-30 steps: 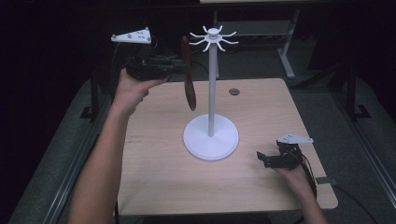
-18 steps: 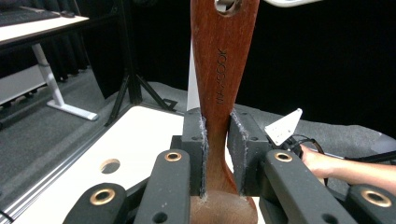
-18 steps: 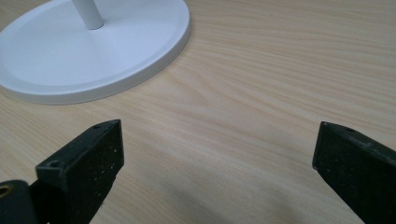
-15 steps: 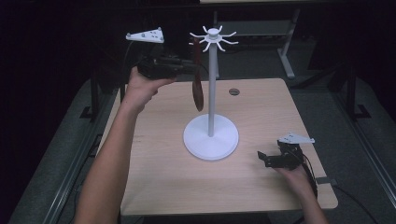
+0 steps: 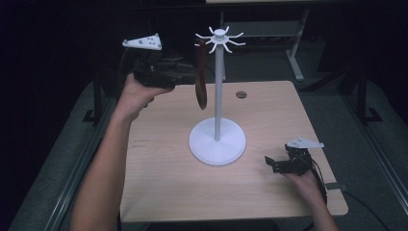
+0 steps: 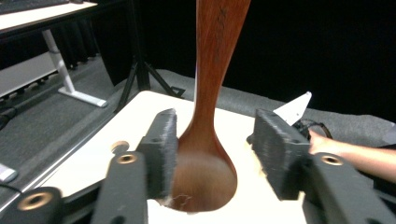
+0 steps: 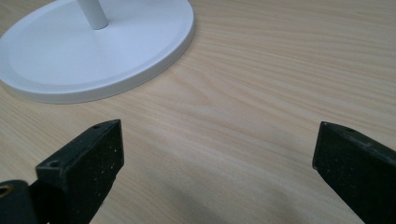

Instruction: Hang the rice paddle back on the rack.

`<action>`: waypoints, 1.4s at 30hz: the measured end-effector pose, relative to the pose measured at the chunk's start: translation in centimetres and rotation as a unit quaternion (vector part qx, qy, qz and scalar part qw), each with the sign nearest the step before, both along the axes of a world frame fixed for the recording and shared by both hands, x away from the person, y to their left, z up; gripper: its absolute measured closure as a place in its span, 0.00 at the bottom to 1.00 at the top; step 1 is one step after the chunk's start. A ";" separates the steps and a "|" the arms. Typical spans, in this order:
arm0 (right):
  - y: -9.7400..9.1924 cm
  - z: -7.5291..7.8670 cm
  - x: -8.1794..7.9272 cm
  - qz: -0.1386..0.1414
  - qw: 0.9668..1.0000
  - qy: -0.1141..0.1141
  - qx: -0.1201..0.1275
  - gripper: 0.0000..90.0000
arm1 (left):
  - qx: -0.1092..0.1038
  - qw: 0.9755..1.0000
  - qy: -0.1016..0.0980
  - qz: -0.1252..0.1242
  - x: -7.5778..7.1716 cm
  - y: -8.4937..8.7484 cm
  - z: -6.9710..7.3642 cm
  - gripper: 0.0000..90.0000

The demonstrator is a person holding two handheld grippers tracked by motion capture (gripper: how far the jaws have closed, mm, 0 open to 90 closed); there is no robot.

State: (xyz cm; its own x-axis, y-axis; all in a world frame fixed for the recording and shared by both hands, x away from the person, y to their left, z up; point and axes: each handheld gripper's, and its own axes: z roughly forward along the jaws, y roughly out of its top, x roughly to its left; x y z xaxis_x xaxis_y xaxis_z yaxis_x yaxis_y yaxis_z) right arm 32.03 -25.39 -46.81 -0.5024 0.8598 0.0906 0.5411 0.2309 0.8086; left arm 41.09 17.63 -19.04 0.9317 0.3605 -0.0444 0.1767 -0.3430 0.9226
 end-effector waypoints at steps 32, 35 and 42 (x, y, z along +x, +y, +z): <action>0.2 0.1 0.0 -0.006 1.000 0.003 -0.003 0.02 | 0.096 0.982 0.042 0.159 -6.1 6.5 -9.0 0.19; 0.3 0.1 -0.1 -0.005 1.000 0.004 -0.006 0.02 | 0.087 0.981 0.042 0.171 -6.6 7.2 -10.1 0.19; 0.2 0.0 0.0 -0.006 1.000 0.005 -0.006 0.02 | 0.078 0.977 0.044 0.195 -7.4 8.4 -12.6 0.19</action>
